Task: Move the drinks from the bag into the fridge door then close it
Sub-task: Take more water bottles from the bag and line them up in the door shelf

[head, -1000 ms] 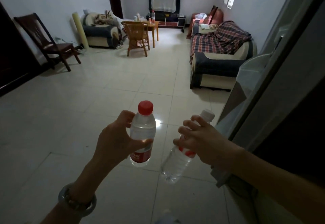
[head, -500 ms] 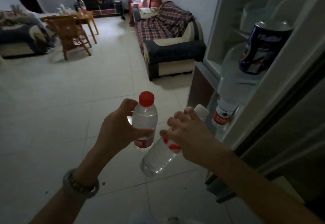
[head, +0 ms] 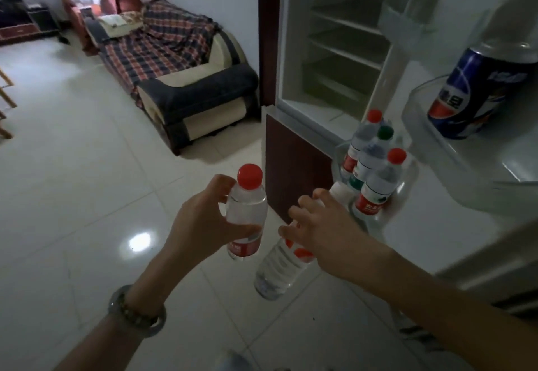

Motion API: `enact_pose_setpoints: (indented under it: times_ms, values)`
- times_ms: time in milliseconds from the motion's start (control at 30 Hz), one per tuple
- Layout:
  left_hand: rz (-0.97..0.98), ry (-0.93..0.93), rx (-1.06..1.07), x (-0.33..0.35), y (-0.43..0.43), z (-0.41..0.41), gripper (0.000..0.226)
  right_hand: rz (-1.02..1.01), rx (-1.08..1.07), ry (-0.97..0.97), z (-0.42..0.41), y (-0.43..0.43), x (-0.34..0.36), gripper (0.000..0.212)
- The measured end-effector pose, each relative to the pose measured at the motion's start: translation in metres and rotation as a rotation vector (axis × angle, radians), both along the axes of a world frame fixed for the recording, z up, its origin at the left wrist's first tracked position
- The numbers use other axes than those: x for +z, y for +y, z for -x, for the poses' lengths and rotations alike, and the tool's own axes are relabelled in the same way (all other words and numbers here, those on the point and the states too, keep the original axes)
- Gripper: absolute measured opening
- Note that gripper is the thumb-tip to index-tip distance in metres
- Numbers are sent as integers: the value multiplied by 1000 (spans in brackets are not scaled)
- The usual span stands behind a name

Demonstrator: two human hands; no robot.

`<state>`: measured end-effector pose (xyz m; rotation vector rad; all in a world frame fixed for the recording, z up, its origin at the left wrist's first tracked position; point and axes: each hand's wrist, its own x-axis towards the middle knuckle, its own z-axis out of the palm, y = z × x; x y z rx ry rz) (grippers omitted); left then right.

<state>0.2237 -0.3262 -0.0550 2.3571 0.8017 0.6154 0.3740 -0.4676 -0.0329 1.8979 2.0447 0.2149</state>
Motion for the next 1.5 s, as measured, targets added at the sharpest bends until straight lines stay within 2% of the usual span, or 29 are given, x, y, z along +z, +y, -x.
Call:
enact_pose_setpoints:
  times_ms: [100, 267, 333, 500, 567, 800, 1067, 1167, 1267, 1433, 1500]
  values:
    - [1, 25, -125, 0, 42, -3, 72, -29, -112, -55, 4, 25, 5, 56]
    - [1, 31, -321, 4, 89, -28, 70, -65, -410, -113, 4, 39, 18, 36]
    - [21, 21, -397, 5, 95, -43, 69, -77, -560, -237, -1, 39, 21, 30]
    - [53, -14, -582, -1, 102, -90, 67, 33, -816, -316, -34, 27, 4, 32]
    - [54, -16, -656, -3, 103, -111, 67, 6, -888, -370, -46, 20, 2, 36]
    - [52, -73, -824, -10, 114, -174, 67, 131, -1036, -369, -86, 12, -7, 51]
    - [50, -77, -1059, -11, 120, -225, 70, 274, -1141, -453, -115, 17, -47, 26]
    - [38, -80, -1139, -7, 129, -241, 73, 228, -1180, -490, -125, 21, -66, 28]
    - [45, -44, -1192, -8, 139, -256, 71, 137, -1190, -470, -127, 28, -80, 14]
    - [16, -1, -1265, -16, 154, -280, 71, 176, -1327, -351, -135, 29, -100, 27]
    - [18, 12, -1318, -23, 158, -289, 73, 264, -1374, -399, -134, 27, -100, 31]
